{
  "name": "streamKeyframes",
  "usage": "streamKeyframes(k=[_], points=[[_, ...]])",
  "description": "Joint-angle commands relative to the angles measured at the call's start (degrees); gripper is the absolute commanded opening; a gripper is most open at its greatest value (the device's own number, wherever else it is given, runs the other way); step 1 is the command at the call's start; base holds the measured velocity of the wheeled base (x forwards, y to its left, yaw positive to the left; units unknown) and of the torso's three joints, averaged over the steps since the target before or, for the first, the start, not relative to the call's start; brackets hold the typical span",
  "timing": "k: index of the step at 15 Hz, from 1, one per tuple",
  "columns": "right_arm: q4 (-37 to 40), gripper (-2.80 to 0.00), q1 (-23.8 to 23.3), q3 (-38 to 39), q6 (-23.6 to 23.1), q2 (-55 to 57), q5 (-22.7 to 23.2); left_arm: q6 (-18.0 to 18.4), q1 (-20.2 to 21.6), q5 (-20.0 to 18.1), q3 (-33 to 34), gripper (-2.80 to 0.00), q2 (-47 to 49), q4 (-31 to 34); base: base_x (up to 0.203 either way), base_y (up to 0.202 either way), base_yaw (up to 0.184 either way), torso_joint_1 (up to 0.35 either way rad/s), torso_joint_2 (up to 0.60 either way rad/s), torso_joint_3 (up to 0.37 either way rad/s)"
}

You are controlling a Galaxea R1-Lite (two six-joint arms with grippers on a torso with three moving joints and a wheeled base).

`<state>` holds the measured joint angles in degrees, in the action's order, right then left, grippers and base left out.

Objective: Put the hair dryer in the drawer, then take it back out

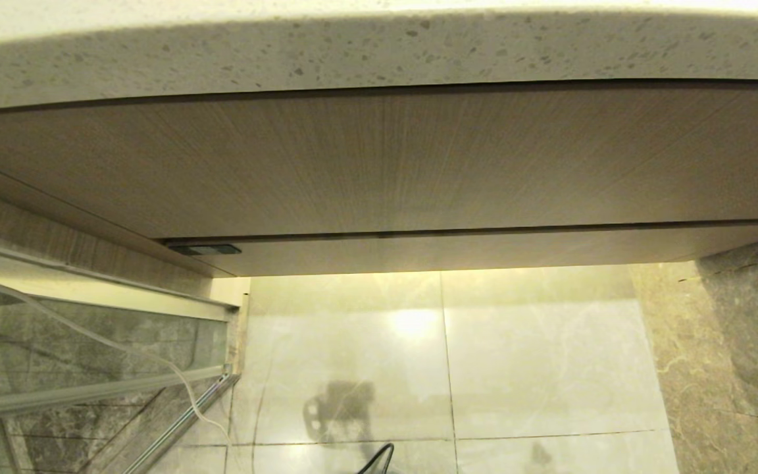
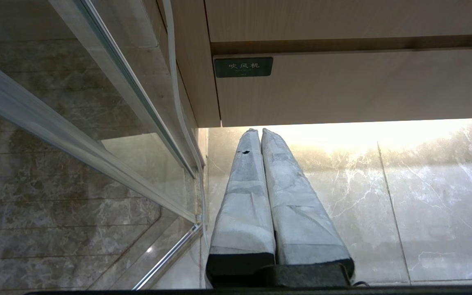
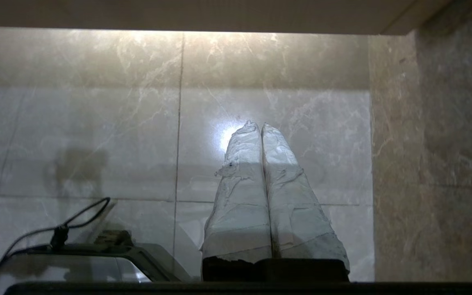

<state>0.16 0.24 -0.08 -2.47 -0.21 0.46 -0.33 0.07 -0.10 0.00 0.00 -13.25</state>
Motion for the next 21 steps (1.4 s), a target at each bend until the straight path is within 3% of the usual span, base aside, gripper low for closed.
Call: streamKeyframes(k=[1, 2, 5, 17, 21], points=[[-0.28, -2.8, 0.02, 0.15, -0.2, 0.13, -0.12, -0.02, 0.01, 0.01, 2.29, -2.8, 0.0, -0.11, 0.0, 0.0, 0.0, 0.0, 0.0, 0.0], [-0.24, -2.8, -0.01, 0.17, -1.66, 0.19, 0.16, -0.02, 0.01, 0.01, 2.29, -2.8, 0.0, -0.11, 0.0, 0.0, 0.0, 0.0, 0.0, 0.0], [-0.34, -2.8, 0.02, 0.17, 1.59, 0.21, -0.37, -0.02, 0.01, 0.01, 2.29, -2.8, 0.0, -0.11, 0.0, 0.0, 0.0, 0.0, 0.0, 0.0], [-0.42, -2.8, 0.02, 0.17, 2.03, 0.3, -0.37, -0.02, 0.01, 0.01, 2.29, -2.8, 0.0, -0.11, 0.0, 0.0, 0.0, 0.0, 0.0, 0.0], [-0.34, -2.8, -0.07, 0.17, 2.2, 0.21, -0.46, -0.02, 0.01, 0.01, 2.29, -2.8, 0.0, -0.11, 0.0, 0.0, 0.0, -0.235, 0.08, -0.148]])
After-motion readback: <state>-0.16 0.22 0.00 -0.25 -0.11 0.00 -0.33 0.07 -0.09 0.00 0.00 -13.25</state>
